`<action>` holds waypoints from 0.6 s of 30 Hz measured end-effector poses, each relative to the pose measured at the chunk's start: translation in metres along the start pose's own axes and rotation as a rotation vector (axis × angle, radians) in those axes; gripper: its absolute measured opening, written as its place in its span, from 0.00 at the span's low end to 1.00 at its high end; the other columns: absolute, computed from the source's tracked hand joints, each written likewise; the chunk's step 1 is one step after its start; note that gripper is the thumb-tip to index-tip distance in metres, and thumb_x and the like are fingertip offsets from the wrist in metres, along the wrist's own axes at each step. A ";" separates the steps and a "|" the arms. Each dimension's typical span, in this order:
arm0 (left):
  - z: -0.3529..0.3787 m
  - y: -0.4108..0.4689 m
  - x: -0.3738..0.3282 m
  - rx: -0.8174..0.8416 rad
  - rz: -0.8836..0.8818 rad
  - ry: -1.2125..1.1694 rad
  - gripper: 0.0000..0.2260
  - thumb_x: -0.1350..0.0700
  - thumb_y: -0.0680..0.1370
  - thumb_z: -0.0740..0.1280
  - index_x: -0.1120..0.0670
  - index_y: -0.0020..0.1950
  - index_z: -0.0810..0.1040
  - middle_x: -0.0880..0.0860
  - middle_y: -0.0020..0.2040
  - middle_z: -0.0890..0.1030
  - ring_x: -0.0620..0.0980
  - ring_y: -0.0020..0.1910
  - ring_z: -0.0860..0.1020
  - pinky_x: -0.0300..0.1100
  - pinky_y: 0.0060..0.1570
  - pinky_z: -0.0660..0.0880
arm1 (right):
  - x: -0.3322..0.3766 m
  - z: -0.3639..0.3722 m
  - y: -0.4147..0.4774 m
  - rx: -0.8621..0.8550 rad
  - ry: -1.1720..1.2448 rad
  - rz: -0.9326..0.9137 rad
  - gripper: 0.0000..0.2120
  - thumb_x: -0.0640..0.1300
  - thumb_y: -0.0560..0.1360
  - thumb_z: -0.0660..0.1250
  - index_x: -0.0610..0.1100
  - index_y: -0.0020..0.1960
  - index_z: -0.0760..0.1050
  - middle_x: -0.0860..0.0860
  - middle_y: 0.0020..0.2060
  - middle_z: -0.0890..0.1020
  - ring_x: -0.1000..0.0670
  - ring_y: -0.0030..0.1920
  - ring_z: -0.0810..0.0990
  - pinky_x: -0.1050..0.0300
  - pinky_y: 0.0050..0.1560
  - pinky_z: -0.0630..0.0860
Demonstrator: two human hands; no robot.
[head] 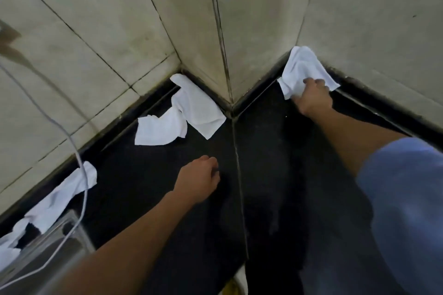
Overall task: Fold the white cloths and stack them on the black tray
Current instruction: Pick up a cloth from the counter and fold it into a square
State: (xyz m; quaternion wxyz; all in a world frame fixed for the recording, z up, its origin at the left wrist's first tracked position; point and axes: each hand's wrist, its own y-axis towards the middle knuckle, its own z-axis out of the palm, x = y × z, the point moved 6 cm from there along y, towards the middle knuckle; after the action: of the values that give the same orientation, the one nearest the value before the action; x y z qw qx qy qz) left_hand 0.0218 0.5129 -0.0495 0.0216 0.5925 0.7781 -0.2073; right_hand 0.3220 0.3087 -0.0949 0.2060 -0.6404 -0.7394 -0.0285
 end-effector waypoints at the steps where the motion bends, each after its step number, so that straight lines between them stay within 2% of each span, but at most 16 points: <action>1: 0.005 0.003 0.003 0.011 -0.004 -0.006 0.07 0.51 0.77 0.62 0.52 0.51 0.75 0.49 0.47 0.75 0.51 0.44 0.76 0.43 0.40 0.70 | -0.001 0.005 0.012 -0.012 0.025 0.016 0.33 0.59 0.74 0.66 0.44 0.72 0.60 0.40 0.68 0.63 0.36 0.67 0.65 0.39 0.61 0.69; 5: 0.020 0.006 0.018 0.056 -0.024 -0.018 0.08 0.51 0.78 0.61 0.51 0.54 0.74 0.49 0.48 0.75 0.51 0.46 0.76 0.42 0.40 0.67 | -0.009 0.031 0.050 0.065 0.003 0.050 0.36 0.61 0.72 0.66 0.47 0.71 0.57 0.39 0.66 0.64 0.34 0.64 0.67 0.39 0.60 0.69; 6: 0.023 0.006 0.023 0.062 -0.037 -0.020 0.08 0.51 0.78 0.61 0.51 0.55 0.74 0.49 0.49 0.75 0.51 0.46 0.76 0.42 0.40 0.68 | -0.009 0.037 0.057 0.112 -0.037 0.031 0.33 0.60 0.71 0.65 0.45 0.70 0.60 0.37 0.65 0.66 0.33 0.63 0.68 0.39 0.60 0.70; 9: 0.028 0.005 0.034 0.081 -0.069 -0.026 0.09 0.51 0.78 0.61 0.51 0.57 0.74 0.49 0.50 0.76 0.50 0.47 0.76 0.43 0.42 0.70 | -0.004 0.047 0.062 0.181 -0.056 0.025 0.21 0.46 0.75 0.61 0.41 0.66 0.69 0.36 0.61 0.73 0.34 0.61 0.73 0.43 0.60 0.71; 10: 0.029 0.005 0.037 0.085 -0.068 -0.027 0.09 0.51 0.78 0.61 0.51 0.56 0.74 0.49 0.50 0.76 0.50 0.47 0.76 0.42 0.41 0.70 | -0.001 0.045 0.057 0.185 -0.024 0.034 0.19 0.45 0.75 0.62 0.41 0.65 0.70 0.35 0.61 0.74 0.34 0.61 0.73 0.44 0.61 0.70; 12: 0.028 0.005 0.040 0.085 -0.060 -0.034 0.09 0.51 0.78 0.62 0.51 0.55 0.74 0.49 0.50 0.76 0.50 0.46 0.76 0.42 0.40 0.68 | 0.007 0.038 0.043 0.162 0.058 0.022 0.20 0.50 0.73 0.64 0.40 0.61 0.72 0.35 0.60 0.75 0.34 0.60 0.74 0.45 0.61 0.70; 15: 0.020 0.001 0.044 0.055 -0.043 -0.048 0.08 0.51 0.77 0.62 0.51 0.54 0.74 0.49 0.49 0.76 0.50 0.46 0.76 0.42 0.40 0.67 | 0.033 0.029 -0.005 0.092 0.129 -0.144 0.15 0.45 0.73 0.67 0.38 0.56 0.74 0.36 0.56 0.78 0.36 0.56 0.77 0.49 0.54 0.73; 18: 0.015 -0.005 0.052 0.024 -0.040 -0.061 0.07 0.51 0.77 0.62 0.52 0.52 0.75 0.49 0.48 0.77 0.50 0.45 0.76 0.43 0.40 0.69 | 0.058 0.036 -0.070 0.069 0.140 -0.344 0.11 0.44 0.73 0.68 0.39 0.52 0.76 0.38 0.49 0.80 0.36 0.49 0.79 0.47 0.47 0.75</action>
State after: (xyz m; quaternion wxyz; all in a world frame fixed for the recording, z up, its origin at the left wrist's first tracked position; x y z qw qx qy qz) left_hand -0.0015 0.5545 -0.0766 0.0340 0.5705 0.7862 -0.2351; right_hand 0.2394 0.3611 -0.0929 0.2710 -0.4936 -0.8223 -0.0826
